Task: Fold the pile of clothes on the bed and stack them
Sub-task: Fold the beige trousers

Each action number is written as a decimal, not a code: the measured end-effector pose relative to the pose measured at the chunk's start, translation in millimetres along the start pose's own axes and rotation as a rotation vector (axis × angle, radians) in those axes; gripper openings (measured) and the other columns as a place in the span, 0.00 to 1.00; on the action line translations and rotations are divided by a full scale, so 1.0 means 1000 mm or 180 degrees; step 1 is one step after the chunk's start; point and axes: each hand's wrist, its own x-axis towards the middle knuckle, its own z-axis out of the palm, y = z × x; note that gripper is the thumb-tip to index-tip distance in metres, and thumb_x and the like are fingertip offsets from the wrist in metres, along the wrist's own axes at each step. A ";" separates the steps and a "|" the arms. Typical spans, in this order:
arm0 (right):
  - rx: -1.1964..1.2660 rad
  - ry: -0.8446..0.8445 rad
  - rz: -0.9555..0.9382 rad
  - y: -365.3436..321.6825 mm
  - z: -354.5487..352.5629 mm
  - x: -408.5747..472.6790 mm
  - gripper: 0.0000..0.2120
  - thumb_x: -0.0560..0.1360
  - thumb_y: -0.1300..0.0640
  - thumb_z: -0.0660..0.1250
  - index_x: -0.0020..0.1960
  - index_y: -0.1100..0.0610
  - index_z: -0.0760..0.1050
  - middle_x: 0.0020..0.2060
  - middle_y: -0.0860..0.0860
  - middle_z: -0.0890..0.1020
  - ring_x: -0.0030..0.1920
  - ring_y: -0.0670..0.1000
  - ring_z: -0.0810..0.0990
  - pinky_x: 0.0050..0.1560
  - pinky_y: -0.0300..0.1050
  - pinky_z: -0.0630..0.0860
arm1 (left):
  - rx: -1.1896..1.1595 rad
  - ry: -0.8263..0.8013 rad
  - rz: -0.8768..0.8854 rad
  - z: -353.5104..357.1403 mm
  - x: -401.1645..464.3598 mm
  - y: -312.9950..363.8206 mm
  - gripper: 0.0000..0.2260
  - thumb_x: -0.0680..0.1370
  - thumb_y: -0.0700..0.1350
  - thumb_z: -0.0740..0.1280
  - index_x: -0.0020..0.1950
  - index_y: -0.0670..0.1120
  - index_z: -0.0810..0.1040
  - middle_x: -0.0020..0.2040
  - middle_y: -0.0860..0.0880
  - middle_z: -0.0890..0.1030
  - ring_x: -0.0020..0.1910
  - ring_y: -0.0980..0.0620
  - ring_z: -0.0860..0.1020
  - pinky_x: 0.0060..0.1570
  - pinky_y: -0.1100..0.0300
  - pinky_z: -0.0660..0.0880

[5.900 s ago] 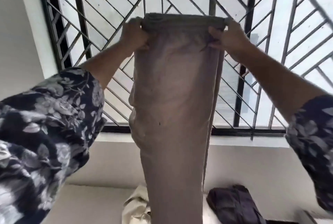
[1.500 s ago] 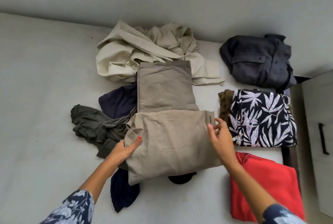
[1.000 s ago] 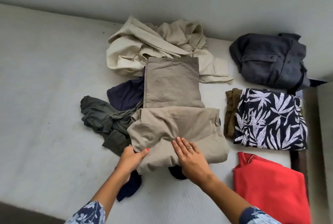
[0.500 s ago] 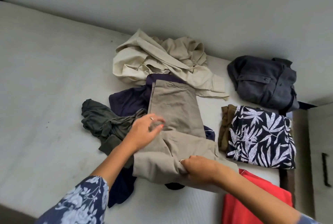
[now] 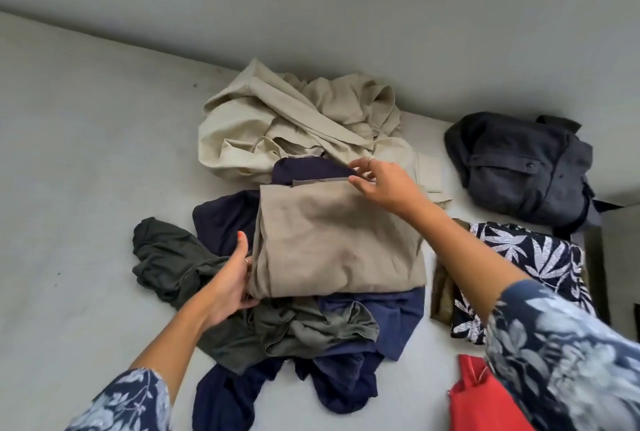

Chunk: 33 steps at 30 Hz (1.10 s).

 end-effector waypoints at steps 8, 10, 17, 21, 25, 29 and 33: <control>-0.1181 0.0582 -0.0619 0.021 0.123 -0.126 0.41 0.76 0.32 0.53 0.78 0.58 0.53 0.77 0.56 0.55 0.77 0.55 0.52 0.74 0.57 0.50 | 0.0899 0.1328 0.0906 0.040 -0.004 -0.037 0.35 0.68 0.53 0.76 0.71 0.47 0.66 0.61 0.52 0.77 0.59 0.53 0.75 0.58 0.59 0.71; -0.1323 0.0464 -0.0452 0.029 0.142 -0.133 0.45 0.73 0.29 0.55 0.78 0.59 0.52 0.77 0.57 0.55 0.77 0.55 0.54 0.73 0.58 0.51 | 0.0800 0.1515 0.0953 0.046 0.000 -0.035 0.34 0.71 0.50 0.75 0.72 0.45 0.65 0.62 0.50 0.77 0.61 0.51 0.75 0.59 0.57 0.71; -0.0901 0.0483 0.0114 0.006 0.132 -0.105 0.49 0.62 0.49 0.73 0.77 0.57 0.53 0.67 0.56 0.73 0.65 0.57 0.75 0.62 0.58 0.71 | 0.0774 0.1366 0.1340 0.076 -0.020 0.012 0.27 0.72 0.43 0.74 0.67 0.47 0.66 0.54 0.53 0.78 0.53 0.54 0.78 0.54 0.57 0.74; -0.0380 0.0719 0.0148 -0.007 0.086 -0.104 0.42 0.62 0.67 0.67 0.75 0.53 0.62 0.56 0.56 0.81 0.52 0.59 0.80 0.45 0.48 0.76 | 0.0889 0.1312 0.1773 0.099 -0.041 0.052 0.30 0.72 0.44 0.74 0.69 0.46 0.64 0.57 0.51 0.77 0.55 0.54 0.76 0.53 0.59 0.72; -0.0319 0.0482 0.0513 -0.008 0.029 -0.102 0.36 0.71 0.62 0.59 0.76 0.44 0.56 0.56 0.59 0.79 0.56 0.63 0.76 0.51 0.53 0.72 | 0.0116 0.1022 0.2175 0.122 -0.065 0.074 0.18 0.78 0.50 0.66 0.66 0.48 0.69 0.51 0.53 0.80 0.47 0.58 0.78 0.49 0.59 0.76; -0.0384 0.0490 0.0522 -0.009 -0.020 -0.109 0.34 0.71 0.61 0.57 0.75 0.44 0.58 0.58 0.57 0.79 0.57 0.61 0.76 0.49 0.52 0.72 | -0.0812 0.1744 0.1965 0.138 -0.070 0.059 0.06 0.82 0.52 0.57 0.52 0.51 0.71 0.48 0.49 0.77 0.43 0.54 0.76 0.41 0.59 0.73; -0.0763 -0.0107 0.0624 -0.021 -0.059 -0.150 0.19 0.74 0.60 0.57 0.64 0.56 0.70 0.59 0.59 0.77 0.59 0.60 0.75 0.49 0.50 0.69 | -0.1023 0.0812 0.0567 0.194 -0.068 0.003 0.15 0.83 0.54 0.53 0.50 0.43 0.71 0.49 0.41 0.75 0.42 0.46 0.75 0.44 0.49 0.73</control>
